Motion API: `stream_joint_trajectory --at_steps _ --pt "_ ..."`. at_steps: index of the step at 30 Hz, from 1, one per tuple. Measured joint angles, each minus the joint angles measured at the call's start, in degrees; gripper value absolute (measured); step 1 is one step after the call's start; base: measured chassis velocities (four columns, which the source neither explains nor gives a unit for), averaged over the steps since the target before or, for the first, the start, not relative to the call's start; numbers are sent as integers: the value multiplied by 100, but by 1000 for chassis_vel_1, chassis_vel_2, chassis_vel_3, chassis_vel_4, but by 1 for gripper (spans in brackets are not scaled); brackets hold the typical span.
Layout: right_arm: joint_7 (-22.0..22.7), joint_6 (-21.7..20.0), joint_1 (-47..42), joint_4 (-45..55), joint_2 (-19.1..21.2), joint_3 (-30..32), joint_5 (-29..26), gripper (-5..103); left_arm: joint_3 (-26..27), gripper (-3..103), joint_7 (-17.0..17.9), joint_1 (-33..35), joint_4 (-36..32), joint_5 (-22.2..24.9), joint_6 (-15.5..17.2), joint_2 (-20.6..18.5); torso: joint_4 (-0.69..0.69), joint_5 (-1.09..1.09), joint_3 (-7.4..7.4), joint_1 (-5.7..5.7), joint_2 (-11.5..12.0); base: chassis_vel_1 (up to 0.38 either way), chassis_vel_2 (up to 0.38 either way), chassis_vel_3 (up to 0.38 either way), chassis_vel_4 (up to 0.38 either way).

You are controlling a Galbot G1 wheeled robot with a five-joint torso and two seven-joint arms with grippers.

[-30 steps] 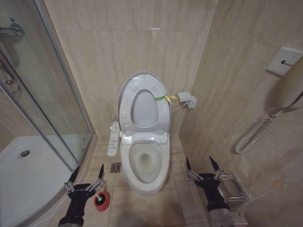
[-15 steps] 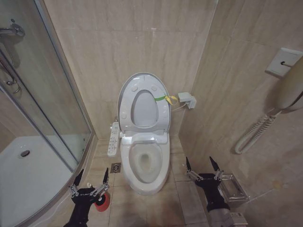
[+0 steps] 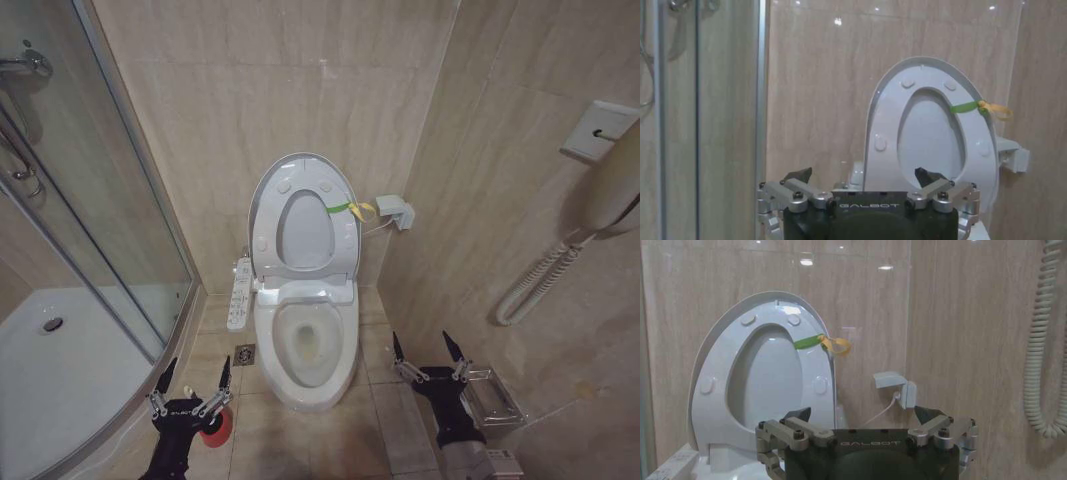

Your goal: Open the toilet lid, clean the toilet bowl with a toilet brush, close the toilet lid, and flush.

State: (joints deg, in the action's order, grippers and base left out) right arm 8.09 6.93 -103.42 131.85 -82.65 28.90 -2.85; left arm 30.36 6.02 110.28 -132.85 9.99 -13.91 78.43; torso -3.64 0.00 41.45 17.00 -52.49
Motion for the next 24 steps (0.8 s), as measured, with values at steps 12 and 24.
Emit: stream_joint_trajectory --at_steps 12,24 --pt "0 0 0 0 0 0 0 100 216 100 163 168 -118 -44 -102 108 0 0 -2 -3 4 0 0 0 0" --pt "0 0 0 0 0 0 0 100 181 100 281 232 -163 -112 -76 206 0 0 -4 -4 7 0 0 0 0"
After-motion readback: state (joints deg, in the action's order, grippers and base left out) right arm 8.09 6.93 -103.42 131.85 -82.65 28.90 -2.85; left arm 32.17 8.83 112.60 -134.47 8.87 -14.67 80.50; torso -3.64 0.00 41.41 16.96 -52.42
